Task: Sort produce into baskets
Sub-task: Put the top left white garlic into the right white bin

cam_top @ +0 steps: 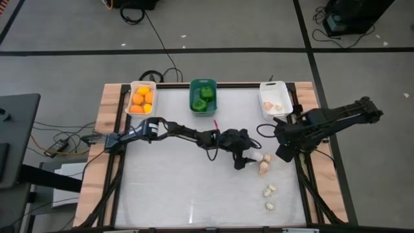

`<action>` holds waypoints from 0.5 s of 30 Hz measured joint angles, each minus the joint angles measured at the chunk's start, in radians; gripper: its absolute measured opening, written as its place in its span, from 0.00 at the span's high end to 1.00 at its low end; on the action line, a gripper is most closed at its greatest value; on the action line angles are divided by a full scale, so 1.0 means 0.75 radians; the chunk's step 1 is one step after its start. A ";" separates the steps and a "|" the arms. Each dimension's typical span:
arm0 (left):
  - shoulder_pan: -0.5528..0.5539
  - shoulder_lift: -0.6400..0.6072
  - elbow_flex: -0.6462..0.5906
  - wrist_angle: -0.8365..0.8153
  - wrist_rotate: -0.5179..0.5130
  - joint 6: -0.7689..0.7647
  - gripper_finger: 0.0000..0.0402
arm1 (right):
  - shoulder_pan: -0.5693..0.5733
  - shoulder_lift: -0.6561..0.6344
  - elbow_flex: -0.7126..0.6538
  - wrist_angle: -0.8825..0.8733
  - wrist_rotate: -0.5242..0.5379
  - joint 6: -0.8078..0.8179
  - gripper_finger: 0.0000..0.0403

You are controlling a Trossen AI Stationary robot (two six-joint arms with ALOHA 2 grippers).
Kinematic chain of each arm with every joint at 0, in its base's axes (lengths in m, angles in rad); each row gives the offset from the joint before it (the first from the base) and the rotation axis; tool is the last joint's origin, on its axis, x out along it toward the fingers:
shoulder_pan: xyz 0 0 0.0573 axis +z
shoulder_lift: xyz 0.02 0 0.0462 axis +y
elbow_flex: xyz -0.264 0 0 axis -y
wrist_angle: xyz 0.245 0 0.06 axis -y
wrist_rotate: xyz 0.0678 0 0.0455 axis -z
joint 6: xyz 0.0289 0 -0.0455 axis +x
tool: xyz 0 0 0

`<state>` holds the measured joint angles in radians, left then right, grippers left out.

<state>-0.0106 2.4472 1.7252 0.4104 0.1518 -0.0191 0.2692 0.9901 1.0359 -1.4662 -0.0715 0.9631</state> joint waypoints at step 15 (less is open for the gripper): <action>-0.007 0.064 -0.002 0.099 0.052 0.090 0.09 | 0.026 -0.002 0.000 0.017 0.038 0.078 0.40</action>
<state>-0.0161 2.4954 1.7241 0.4843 0.1905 0.0486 0.2887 0.9890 1.0359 -1.4531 -0.0427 1.0219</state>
